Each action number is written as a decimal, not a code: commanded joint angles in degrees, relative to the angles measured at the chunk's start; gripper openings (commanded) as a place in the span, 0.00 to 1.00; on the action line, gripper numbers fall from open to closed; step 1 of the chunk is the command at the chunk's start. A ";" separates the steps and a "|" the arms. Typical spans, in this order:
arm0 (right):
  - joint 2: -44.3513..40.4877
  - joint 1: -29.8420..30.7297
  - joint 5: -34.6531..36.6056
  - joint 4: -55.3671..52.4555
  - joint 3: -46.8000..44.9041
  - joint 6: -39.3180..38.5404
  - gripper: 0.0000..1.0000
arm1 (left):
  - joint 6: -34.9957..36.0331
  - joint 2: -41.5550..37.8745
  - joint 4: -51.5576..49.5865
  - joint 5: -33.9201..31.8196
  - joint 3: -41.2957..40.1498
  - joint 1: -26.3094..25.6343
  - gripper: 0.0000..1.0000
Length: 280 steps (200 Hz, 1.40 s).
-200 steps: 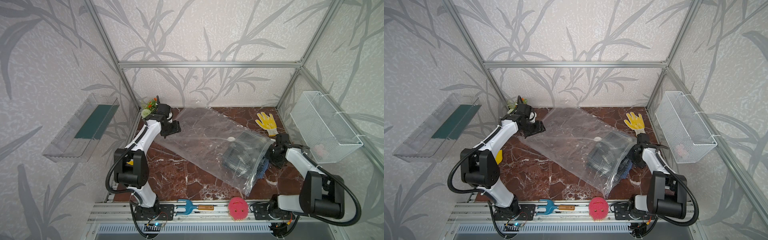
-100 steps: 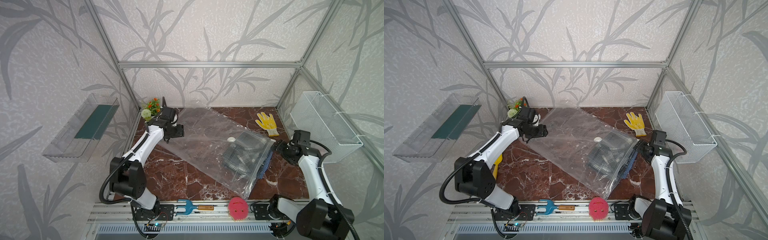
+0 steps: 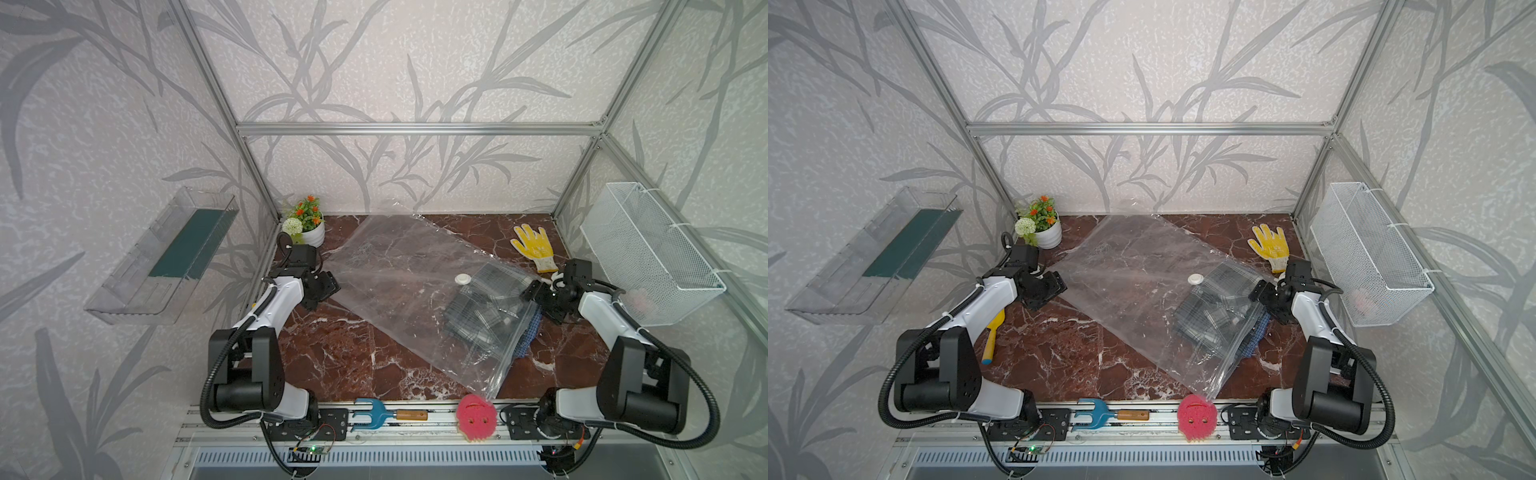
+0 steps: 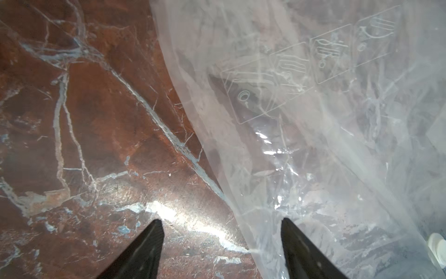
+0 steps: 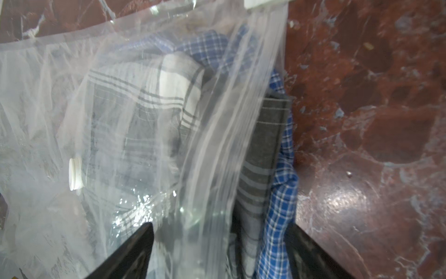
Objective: Take the shirt out of the vacuum bag
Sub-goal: Move the vacuum bag to the center of the board.
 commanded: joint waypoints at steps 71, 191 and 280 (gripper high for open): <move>7.81 0.06 3.68 3.15 0.42 -0.47 0.75 | -7.15 11.02 11.17 0.46 0.74 0.89 0.75; 16.56 10.61 7.92 7.21 1.25 5.92 0.66 | -0.21 17.40 7.65 -1.74 24.17 -6.66 0.00; 15.77 21.61 17.70 6.71 7.47 16.27 0.63 | 11.77 24.68 -2.80 -1.00 52.97 -11.11 0.00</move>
